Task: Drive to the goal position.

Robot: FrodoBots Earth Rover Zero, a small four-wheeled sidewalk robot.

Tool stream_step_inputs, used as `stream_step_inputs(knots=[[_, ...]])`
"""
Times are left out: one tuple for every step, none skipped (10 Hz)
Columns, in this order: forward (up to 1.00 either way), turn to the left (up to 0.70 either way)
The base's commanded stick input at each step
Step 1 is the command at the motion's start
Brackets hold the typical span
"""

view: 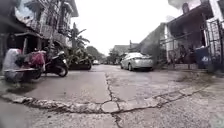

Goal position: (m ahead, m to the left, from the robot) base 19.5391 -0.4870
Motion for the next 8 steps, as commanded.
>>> stream_step_inputs(knots=[[0.30, 0.00], [0.30, 0.00], [0.30, 0.00], [0.30, 0.00], [0.30, 0.00], [0.30, 0.00], [0.30, 0.00], [0.30, 0.00]])
